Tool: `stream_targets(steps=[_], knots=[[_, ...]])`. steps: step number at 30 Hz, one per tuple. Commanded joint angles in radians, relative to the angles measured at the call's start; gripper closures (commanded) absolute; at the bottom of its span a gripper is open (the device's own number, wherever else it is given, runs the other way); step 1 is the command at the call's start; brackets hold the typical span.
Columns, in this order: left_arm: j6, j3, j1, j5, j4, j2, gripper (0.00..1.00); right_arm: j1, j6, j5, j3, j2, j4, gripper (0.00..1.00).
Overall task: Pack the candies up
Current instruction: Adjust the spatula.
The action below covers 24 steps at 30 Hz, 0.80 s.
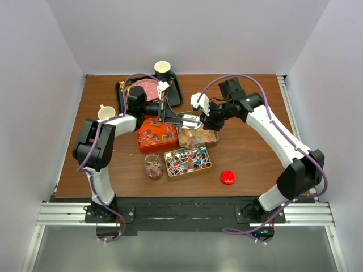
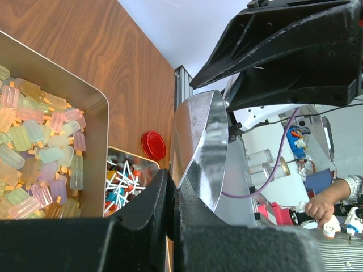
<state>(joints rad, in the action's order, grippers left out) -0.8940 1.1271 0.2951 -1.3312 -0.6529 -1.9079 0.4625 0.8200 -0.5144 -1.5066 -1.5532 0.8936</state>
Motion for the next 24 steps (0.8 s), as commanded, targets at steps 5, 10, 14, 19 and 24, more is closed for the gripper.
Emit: stream_targets(steps=[5, 10, 14, 19, 24], knots=[[0.017, 0.023, 0.001, -0.013, -0.002, -0.01, 1.0, 0.03, 0.033, 0.027, -0.053, 0.019, -0.022, 0.66], [0.012, 0.026, 0.001, -0.013, -0.007, -0.014, 1.0, 0.044, 0.056, 0.057, -0.046, 0.013, -0.016, 0.75], [0.013, 0.023, 0.001, -0.014, -0.007, -0.013, 1.0, 0.044, 0.068, 0.068, -0.038, 0.01, -0.012, 0.81], [0.018, 0.02, 0.003, -0.016, -0.004, -0.011, 1.0, 0.045, 0.076, 0.091, -0.033, 0.002, -0.005, 0.95], [0.186, 0.042, -0.019, 0.058, 0.198, 0.018, 0.52, 0.042, 0.149, 0.125, -0.092, -0.025, 0.079, 1.0]])
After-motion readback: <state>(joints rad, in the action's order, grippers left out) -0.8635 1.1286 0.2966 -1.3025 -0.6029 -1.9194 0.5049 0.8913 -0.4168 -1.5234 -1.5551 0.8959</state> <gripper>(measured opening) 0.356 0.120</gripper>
